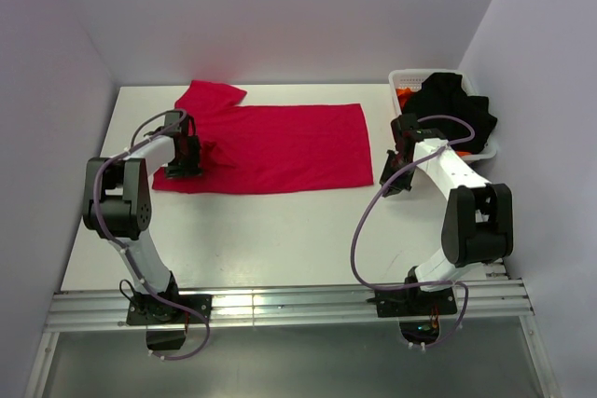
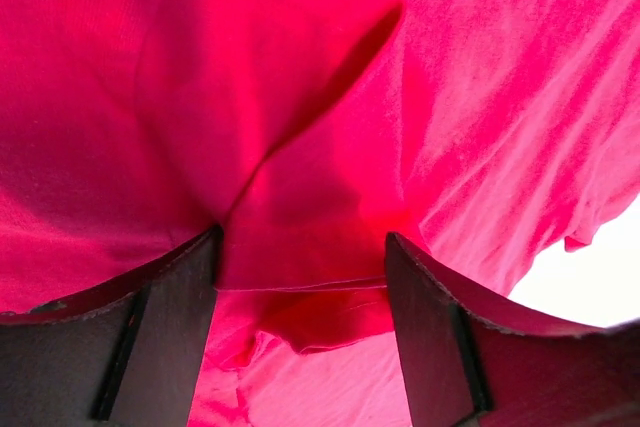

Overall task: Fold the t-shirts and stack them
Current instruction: Fold the flattened tshirt in 1/3 of the way

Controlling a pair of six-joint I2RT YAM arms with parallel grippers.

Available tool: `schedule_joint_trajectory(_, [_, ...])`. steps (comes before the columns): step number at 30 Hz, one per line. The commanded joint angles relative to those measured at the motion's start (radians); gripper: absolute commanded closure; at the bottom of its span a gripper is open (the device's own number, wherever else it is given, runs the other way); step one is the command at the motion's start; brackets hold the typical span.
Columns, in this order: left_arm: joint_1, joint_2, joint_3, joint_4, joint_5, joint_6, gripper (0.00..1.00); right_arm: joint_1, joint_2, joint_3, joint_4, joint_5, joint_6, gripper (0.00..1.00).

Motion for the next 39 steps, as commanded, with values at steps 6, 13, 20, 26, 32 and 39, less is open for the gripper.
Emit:
schedule_joint_trajectory(6, [0.011,0.021,0.086,-0.016,0.002,-0.02,0.33,0.004,0.023,0.002,0.02,0.017,-0.014,1.0])
schedule_joint_trajectory(13, [0.018,0.021,0.106,-0.023,0.003,-0.014,0.35,0.002,0.034,0.005,0.024,0.015,-0.014,1.0])
schedule_joint_trajectory(20, [0.024,0.044,0.119,-0.021,0.018,0.005,0.37,0.002,0.04,0.005,0.026,0.015,-0.014,1.0])
schedule_joint_trajectory(26, [0.024,0.042,0.099,0.004,0.031,0.003,0.57,0.004,0.048,0.012,0.023,0.021,-0.016,1.0])
schedule_joint_trajectory(32, [0.03,0.053,0.105,0.004,0.052,0.009,1.0,0.004,0.051,0.016,0.021,0.032,-0.016,1.0])
schedule_joint_trajectory(39, [0.045,0.056,0.215,-0.064,0.005,0.092,1.0,0.002,0.049,0.011,0.024,0.038,-0.016,1.0])
